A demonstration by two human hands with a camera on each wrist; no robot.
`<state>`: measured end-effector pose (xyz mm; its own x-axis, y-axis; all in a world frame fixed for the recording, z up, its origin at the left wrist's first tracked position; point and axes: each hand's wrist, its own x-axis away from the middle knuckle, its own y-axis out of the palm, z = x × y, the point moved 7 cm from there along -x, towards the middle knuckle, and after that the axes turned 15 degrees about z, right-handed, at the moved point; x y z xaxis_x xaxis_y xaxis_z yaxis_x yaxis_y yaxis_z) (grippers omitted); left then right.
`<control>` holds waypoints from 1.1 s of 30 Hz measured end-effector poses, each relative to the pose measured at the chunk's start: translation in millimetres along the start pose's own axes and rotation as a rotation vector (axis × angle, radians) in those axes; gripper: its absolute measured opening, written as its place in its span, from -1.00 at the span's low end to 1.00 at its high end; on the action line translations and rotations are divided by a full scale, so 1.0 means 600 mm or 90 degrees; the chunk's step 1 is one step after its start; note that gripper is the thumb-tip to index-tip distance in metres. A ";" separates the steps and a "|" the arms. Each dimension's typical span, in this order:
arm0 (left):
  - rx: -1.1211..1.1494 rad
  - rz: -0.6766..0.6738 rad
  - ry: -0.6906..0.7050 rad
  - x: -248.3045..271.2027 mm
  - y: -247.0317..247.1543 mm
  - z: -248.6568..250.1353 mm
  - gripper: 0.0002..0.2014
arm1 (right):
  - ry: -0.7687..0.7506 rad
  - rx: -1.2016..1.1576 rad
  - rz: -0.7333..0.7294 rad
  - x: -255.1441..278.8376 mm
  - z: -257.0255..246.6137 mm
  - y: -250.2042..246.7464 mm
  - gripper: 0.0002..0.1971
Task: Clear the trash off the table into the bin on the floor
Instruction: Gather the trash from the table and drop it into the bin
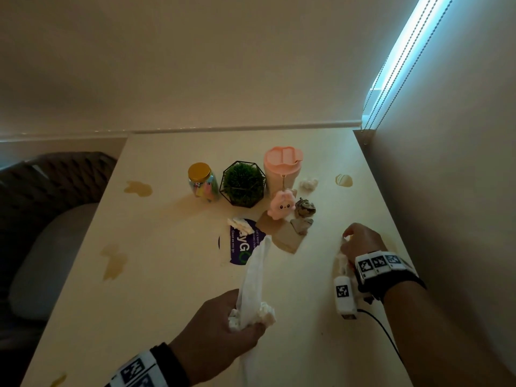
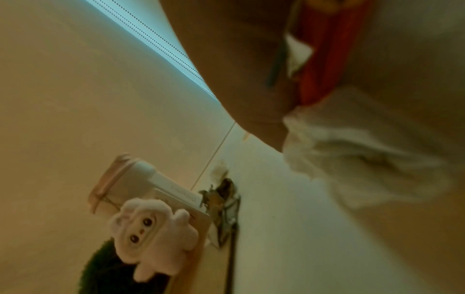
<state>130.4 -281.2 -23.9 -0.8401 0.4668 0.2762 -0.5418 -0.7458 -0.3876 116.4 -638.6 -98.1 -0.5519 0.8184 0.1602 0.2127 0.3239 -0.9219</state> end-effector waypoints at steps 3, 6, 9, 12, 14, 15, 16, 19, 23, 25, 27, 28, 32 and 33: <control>0.007 0.000 0.001 -0.002 0.001 0.003 -0.70 | 0.000 0.002 0.027 0.006 0.007 0.006 -0.84; 0.008 -0.002 0.004 -0.003 0.002 0.004 -0.61 | 0.000 0.002 0.049 0.008 0.006 0.005 -0.90; 0.001 0.004 -0.002 -0.007 0.002 0.000 -0.67 | -0.023 0.029 0.043 0.008 -0.002 0.002 -0.87; -0.022 0.033 -0.007 -0.012 -0.009 -0.001 -0.73 | -0.048 0.041 0.000 0.009 -0.018 0.007 -0.80; -0.047 0.055 0.006 -0.022 -0.021 0.009 -0.80 | -0.073 0.030 -0.020 0.012 -0.038 0.007 -0.80; -0.065 0.072 0.011 -0.031 -0.031 0.013 -0.83 | -0.085 0.011 -0.021 0.013 -0.048 0.005 -0.80; -0.085 0.094 0.011 -0.044 -0.042 0.016 -0.84 | -0.093 -0.012 -0.020 0.015 -0.057 0.003 -0.80; -0.163 0.170 0.024 -0.099 -0.080 0.021 -0.79 | -0.105 -0.043 -0.029 0.024 -0.073 -0.004 -0.81; -0.276 0.194 0.070 -0.189 -0.089 0.018 -0.67 | -0.143 0.022 -0.082 0.050 -0.074 -0.001 -0.79; -0.330 0.157 0.126 -0.228 -0.071 0.022 -0.67 | -0.165 0.051 -0.111 0.065 -0.073 0.005 -0.79; -0.377 0.100 0.196 -0.256 -0.049 0.027 -0.67 | -0.173 0.059 -0.125 0.077 -0.075 0.005 -0.79; -0.397 0.070 0.218 -0.268 -0.039 0.026 -0.63 | -0.173 0.057 -0.129 0.081 -0.077 0.003 -0.79; -0.513 -0.033 0.196 -0.299 -0.016 0.004 -0.41 | -0.187 0.067 -0.139 0.091 -0.085 0.001 -0.79; -0.546 -0.051 0.185 -0.303 -0.012 -0.004 -0.43 | -0.191 0.069 -0.141 0.094 -0.088 0.000 -0.79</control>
<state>286.9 -359.8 -73.3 -0.7093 0.6902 0.1432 -0.3345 -0.1508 -0.9302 127.7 -567.7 -70.5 -0.7896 0.5541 0.2635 -0.0155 0.4113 -0.9114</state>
